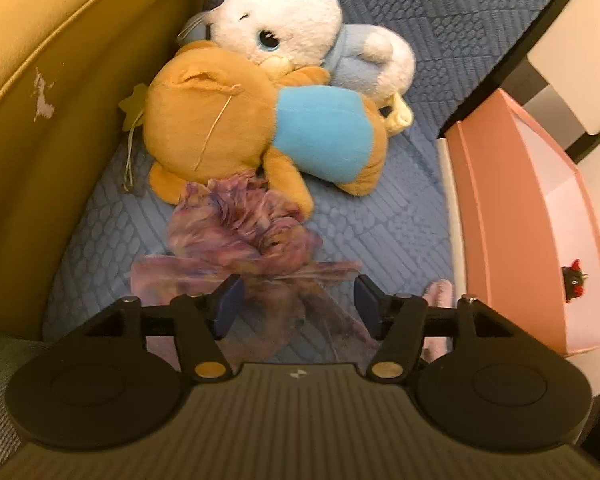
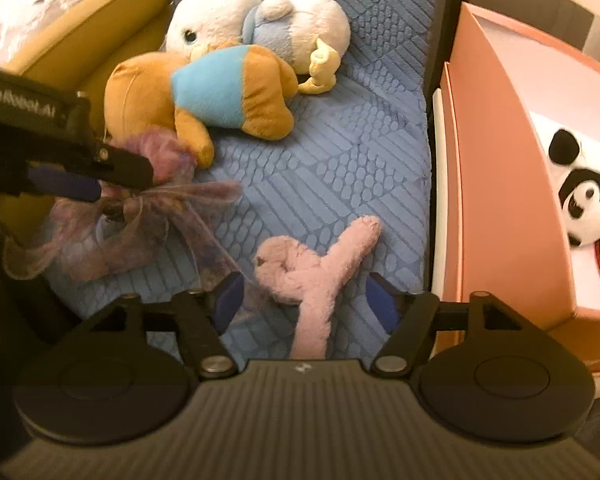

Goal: Organize objects
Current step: 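Carry the ribbon bow with the left tool while the right tool carries the clip toward the box, then lower the ribbon bow into the box with the left tool while the right tool lowers the clip, then open both tools to release the bow and clip, then withdraw toward the chair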

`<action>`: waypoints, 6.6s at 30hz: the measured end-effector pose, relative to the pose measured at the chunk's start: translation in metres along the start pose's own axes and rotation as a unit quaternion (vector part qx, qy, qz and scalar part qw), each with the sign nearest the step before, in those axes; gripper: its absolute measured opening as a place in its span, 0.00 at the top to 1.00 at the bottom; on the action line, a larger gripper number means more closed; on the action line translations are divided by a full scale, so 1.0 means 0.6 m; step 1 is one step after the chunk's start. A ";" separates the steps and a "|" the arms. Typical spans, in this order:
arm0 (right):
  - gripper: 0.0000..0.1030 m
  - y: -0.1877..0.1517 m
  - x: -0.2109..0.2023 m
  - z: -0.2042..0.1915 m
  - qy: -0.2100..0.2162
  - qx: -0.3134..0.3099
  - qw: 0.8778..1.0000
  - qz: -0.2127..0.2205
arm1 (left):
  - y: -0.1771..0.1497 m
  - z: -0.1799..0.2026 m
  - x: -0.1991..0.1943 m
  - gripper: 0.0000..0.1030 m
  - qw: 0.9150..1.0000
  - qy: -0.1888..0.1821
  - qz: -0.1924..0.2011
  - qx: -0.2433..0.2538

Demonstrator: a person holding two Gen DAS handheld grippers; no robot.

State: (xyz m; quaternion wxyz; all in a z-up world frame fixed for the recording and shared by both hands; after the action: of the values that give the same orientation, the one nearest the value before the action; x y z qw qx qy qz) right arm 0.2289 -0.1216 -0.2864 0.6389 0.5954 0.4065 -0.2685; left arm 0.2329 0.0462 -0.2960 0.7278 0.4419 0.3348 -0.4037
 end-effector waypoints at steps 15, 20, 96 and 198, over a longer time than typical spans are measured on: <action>0.37 0.014 0.045 0.008 -0.033 0.034 0.999 0.001 | 0.025 -0.001 0.072 0.32 0.994 0.101 0.001 0.036; 0.38 0.014 0.039 0.013 -0.046 0.019 0.999 0.004 | 0.025 -0.010 0.074 0.34 0.992 0.126 0.017 0.018; 0.38 0.050 -0.461 0.226 -0.018 0.094 0.982 0.165 | -0.058 0.432 -0.268 0.80 0.977 -0.136 0.126 0.106; 0.33 0.045 -0.476 0.119 0.027 0.067 0.984 0.164 | -0.095 0.309 -0.370 0.49 0.978 -0.100 0.162 0.084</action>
State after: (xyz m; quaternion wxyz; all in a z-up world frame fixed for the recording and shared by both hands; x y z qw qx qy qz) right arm 0.1153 -0.2277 -0.0350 0.6218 0.7025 0.3012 -0.1704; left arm 0.1066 -0.0745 -0.0588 0.7736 0.5073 0.1489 -0.3493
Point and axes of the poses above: each gripper's, at about its wrist camera, not at the fingertips, and x roughly the way its jaws point, z to its right, y to its top, the point moved 9 cm from there along x, roughly the way its jaws point, and after that the axes turned 4 degrees about -y, right-handed, at the moved point
